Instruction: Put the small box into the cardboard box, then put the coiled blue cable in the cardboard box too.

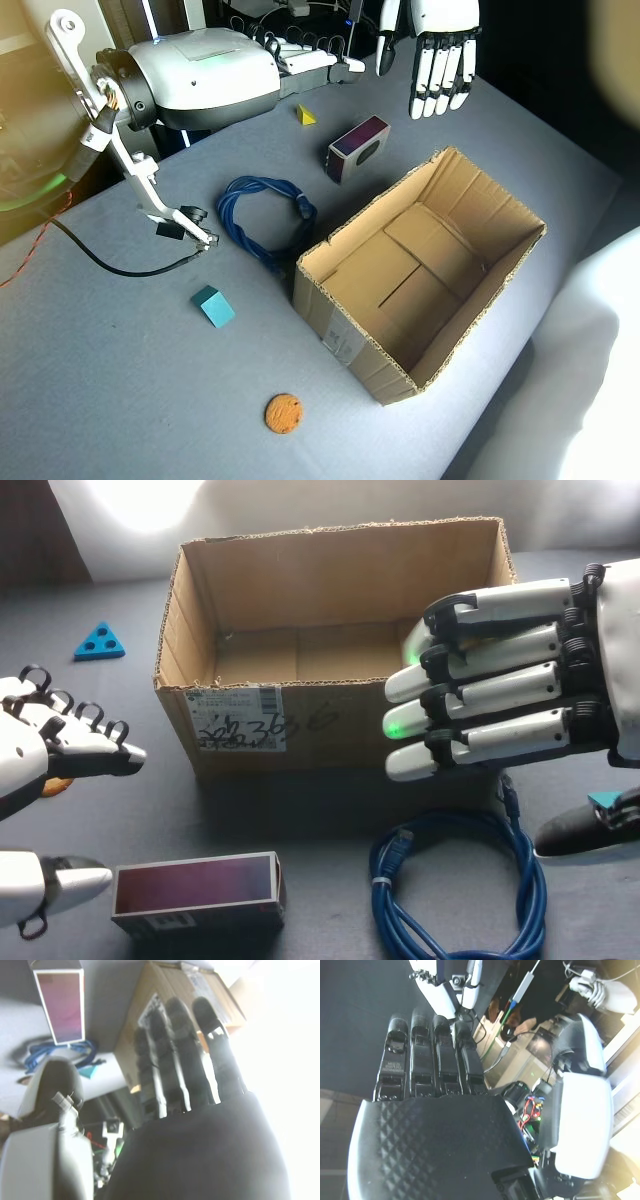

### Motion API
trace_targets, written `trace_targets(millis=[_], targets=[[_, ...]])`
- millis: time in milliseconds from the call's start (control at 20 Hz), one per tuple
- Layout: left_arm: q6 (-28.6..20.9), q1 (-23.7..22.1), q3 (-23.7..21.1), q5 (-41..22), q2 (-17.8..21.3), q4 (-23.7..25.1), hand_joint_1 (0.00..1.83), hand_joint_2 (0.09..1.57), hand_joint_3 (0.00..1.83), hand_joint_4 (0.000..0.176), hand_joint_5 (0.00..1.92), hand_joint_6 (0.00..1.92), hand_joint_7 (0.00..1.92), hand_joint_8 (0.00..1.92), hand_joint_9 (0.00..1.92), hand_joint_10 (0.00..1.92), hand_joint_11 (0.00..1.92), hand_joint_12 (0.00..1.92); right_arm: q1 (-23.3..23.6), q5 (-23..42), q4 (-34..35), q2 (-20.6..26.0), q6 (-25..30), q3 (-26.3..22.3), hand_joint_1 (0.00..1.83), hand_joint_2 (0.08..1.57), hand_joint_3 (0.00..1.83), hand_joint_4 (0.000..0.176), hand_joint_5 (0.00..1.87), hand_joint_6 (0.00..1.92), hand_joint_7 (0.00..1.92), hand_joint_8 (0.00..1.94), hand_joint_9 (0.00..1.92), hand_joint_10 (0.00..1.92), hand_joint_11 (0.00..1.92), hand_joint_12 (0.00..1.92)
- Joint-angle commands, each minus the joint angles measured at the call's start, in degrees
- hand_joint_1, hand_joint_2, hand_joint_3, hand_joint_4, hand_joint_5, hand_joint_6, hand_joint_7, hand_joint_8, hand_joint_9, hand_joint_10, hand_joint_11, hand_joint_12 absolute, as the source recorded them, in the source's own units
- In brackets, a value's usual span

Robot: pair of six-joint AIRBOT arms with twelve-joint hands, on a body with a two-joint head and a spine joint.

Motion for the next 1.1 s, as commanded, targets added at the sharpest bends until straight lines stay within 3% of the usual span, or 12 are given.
trace_targets(millis=[0,150,500,700,850,900,950,1050], targets=[[0.0,-0.6,0.0,-5.2,0.5,0.4,0.43,1.24,0.02,0.0,0.33,0.0,0.31,0.0,0.28,0.01,0.0,0.64,0.4,4.8,4.8,0.6,-0.2,-0.1,0.63,1.13,0.0,0.0,0.52,0.01,0.49,0.0,0.44,0.02,0.0,1.02],[0.0,-0.6,-0.2,-5.2,0.5,0.4,0.4,1.27,0.01,0.0,0.28,0.0,0.28,0.0,0.25,0.0,0.0,0.55,0.4,4.8,4.8,0.6,-0.2,-0.1,0.64,1.13,0.0,0.0,0.58,0.01,0.53,0.01,0.48,0.02,0.0,1.06],[0.0,-0.8,-0.2,-4.8,0.4,0.5,0.49,1.24,0.0,0.0,0.34,0.01,0.32,0.01,0.29,0.01,0.0,0.66,0.4,4.9,4.8,0.5,-0.2,-0.1,0.55,1.16,0.01,0.0,0.51,0.0,0.49,0.0,0.46,0.0,0.01,1.04],[0.3,-1.1,-0.6,-4.5,0.2,0.0,0.49,1.23,0.0,0.0,0.31,0.0,0.32,0.01,0.29,0.01,0.0,0.63,0.4,4.9,5.0,0.5,-0.2,-0.2,0.63,1.12,0.0,0.0,0.59,0.01,0.57,0.01,0.52,0.01,0.01,1.08],[0.8,-1.0,-0.9,-3.3,0.3,0.0,0.63,1.19,0.0,0.0,0.32,0.0,0.32,0.0,0.29,0.0,0.0,0.63,0.3,4.9,5.0,0.6,-0.2,-0.2,0.66,1.11,0.0,0.0,0.62,0.01,0.59,0.01,0.54,0.02,0.02,1.1],[0.8,-0.6,-1.0,-3.4,0.3,-0.3,0.65,1.18,0.0,0.0,0.32,0.0,0.32,0.0,0.29,0.0,0.0,0.61,0.3,4.9,5.0,0.6,-0.2,-0.2,0.58,1.15,0.01,0.0,0.56,0.0,0.53,0.0,0.48,0.0,0.0,1.02],[0.8,0.0,-1.1,-4.2,0.2,-0.6,0.72,1.15,0.0,0.0,0.36,0.01,0.38,0.01,0.34,0.01,0.0,0.71,0.3,4.9,5.0,0.6,-0.2,-0.2,0.67,1.11,0.0,0.0,0.61,0.01,0.58,0.01,0.53,0.01,0.02,1.06],[0.9,1.1,-1.1,-5.5,-0.4,-1.6,0.81,1.13,0.0,0.0,0.4,0.01,0.42,0.01,0.38,0.01,0.0,0.81,0.3,4.9,5.0,0.6,-0.2,-0.2,0.67,1.11,0.0,0.0,0.61,0.0,0.57,0.0,0.52,0.0,0.0,1.09]])
